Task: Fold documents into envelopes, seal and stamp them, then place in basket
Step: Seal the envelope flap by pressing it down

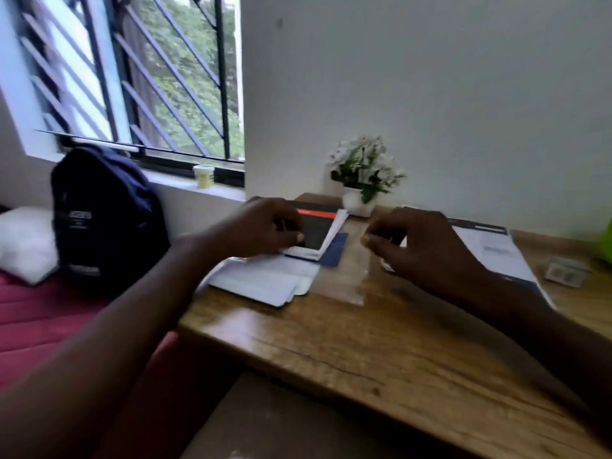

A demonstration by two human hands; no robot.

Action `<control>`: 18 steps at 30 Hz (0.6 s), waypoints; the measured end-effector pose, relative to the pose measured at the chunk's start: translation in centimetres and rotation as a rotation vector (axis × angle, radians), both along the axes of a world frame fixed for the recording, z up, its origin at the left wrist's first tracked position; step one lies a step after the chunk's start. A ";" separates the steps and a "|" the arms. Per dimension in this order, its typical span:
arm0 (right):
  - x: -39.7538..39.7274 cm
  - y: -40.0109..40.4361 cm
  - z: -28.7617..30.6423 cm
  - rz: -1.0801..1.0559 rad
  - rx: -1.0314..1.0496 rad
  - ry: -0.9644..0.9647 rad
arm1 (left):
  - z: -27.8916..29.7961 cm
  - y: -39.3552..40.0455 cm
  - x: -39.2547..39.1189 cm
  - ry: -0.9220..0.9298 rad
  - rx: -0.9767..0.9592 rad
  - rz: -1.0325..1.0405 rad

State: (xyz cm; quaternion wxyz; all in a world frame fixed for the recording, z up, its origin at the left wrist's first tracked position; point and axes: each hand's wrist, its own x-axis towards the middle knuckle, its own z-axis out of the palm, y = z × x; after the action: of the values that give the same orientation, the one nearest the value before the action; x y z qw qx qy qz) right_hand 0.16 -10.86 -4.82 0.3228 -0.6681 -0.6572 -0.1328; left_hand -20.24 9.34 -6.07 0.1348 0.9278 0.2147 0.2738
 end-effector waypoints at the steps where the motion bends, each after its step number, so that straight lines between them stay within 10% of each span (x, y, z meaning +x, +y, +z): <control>1: -1.9 0.1 0.1 0.099 -0.021 0.010 | 0.0 0.1 0.0 0.005 0.018 -0.009; 18: -12.5 1.3 -0.9 0.363 -0.250 0.085 | -0.1 0.8 -1.9 -0.102 -0.180 -0.030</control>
State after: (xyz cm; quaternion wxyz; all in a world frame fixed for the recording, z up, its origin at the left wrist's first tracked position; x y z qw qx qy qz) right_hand -12.32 -9.52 -5.67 0.2835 -0.5788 -0.7636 0.0382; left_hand -22.18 10.14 -6.17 0.2325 0.8999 0.2174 0.2982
